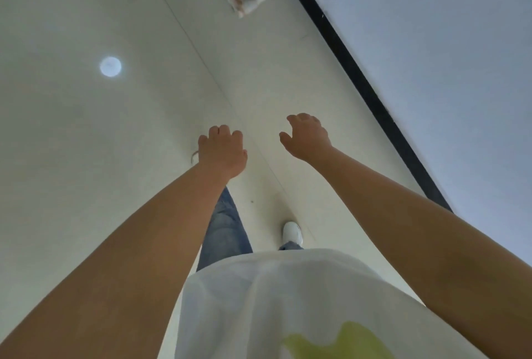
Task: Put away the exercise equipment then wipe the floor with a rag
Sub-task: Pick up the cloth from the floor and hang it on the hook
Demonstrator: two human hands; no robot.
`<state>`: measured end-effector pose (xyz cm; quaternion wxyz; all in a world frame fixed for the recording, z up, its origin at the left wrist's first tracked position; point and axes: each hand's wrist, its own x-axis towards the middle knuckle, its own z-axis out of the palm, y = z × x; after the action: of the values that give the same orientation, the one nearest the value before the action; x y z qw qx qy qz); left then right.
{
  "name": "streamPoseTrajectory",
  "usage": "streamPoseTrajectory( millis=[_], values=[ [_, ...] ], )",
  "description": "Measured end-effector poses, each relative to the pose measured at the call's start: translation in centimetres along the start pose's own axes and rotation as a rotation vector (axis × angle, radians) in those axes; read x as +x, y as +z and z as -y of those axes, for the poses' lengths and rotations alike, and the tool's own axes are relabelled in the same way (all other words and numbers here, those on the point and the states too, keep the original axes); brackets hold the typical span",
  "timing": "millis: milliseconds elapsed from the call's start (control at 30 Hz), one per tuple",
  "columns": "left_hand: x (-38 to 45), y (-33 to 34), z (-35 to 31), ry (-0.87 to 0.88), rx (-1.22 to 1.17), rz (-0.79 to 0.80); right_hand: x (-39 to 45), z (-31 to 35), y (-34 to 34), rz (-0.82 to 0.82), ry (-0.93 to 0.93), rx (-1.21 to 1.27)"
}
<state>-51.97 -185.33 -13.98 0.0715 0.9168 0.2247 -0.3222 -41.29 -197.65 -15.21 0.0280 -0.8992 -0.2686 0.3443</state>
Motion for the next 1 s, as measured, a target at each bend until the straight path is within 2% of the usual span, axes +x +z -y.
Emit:
streamPoseTrajectory(
  millis=[267,400,800,1000],
  values=[
    [14.7,-9.7,14.6,0.097,0.091,0.037,14.8,11.2,-5.9,0.037,0.236,0.125],
    [20.8,-13.9,19.3,0.115,0.111,0.056,20.6,15.3,-7.7,0.067,0.285,0.185],
    [43.5,-23.3,22.9,0.329,0.318,0.138,40.6,19.9,-14.2,0.074,0.485,0.395],
    [53.4,-25.6,22.8,0.434,0.400,0.193,48.8,20.5,-16.0,0.081,0.550,0.463]
  ],
)
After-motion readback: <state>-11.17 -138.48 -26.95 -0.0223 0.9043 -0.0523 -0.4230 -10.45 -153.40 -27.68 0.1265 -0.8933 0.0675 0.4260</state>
